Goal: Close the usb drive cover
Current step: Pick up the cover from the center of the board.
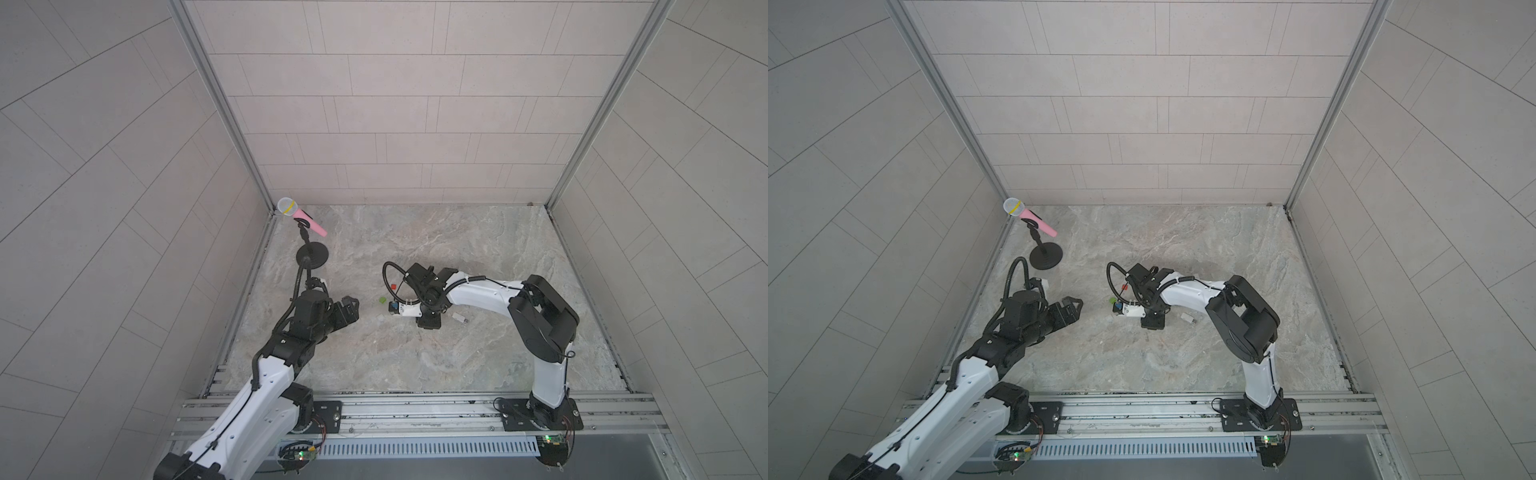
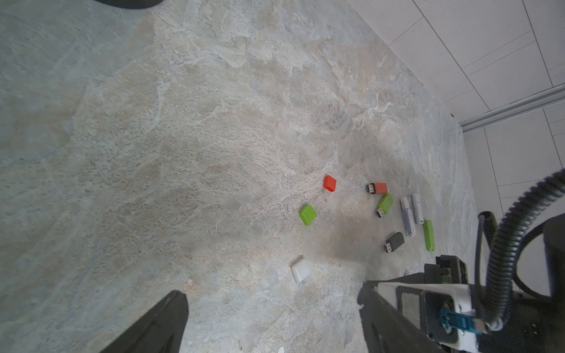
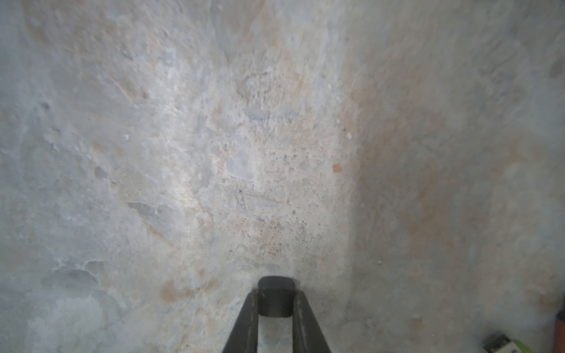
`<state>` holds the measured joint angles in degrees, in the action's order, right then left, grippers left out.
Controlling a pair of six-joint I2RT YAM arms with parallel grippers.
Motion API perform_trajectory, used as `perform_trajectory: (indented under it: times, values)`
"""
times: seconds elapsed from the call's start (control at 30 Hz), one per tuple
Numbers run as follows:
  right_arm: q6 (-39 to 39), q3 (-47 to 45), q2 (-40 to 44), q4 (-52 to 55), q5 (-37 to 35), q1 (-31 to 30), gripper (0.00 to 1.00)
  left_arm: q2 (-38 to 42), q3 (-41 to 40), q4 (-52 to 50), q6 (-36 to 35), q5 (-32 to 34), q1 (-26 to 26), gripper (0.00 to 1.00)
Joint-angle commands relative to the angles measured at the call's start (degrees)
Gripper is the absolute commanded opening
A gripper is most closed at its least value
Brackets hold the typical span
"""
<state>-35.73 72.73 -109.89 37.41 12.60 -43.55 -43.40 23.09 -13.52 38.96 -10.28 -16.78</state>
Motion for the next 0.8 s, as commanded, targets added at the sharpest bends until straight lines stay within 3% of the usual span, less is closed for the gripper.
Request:
perform_trajectory:
  times: [0.0,0.23,0.47,0.6,0.77]
  values:
    - [0.34,-2.23,-0.23,0.49,-1.28,0.26,0.16,-0.23,-0.8,1.44,-0.46,-0.57,0.35,0.95]
    - [1.66,-6.14,8.85,-4.8,1.42,0.3,0.16,-2.79,-1.52,5.88,0.14,-6.5,0.36,0.94]
    - [3.47,-14.76,22.74,-13.58,2.81,0.4,0.16,-10.78,-1.87,18.93,2.17,-22.37,-0.31,0.84]
    - [6.21,-20.01,30.1,-19.11,2.13,0.41,0.17,-16.33,0.1,25.28,4.15,-28.91,-4.47,0.78]
    - [8.51,-25.42,36.32,-25.47,1.29,0.31,0.18,-21.34,3.0,31.94,4.84,-31.32,-12.38,0.71]
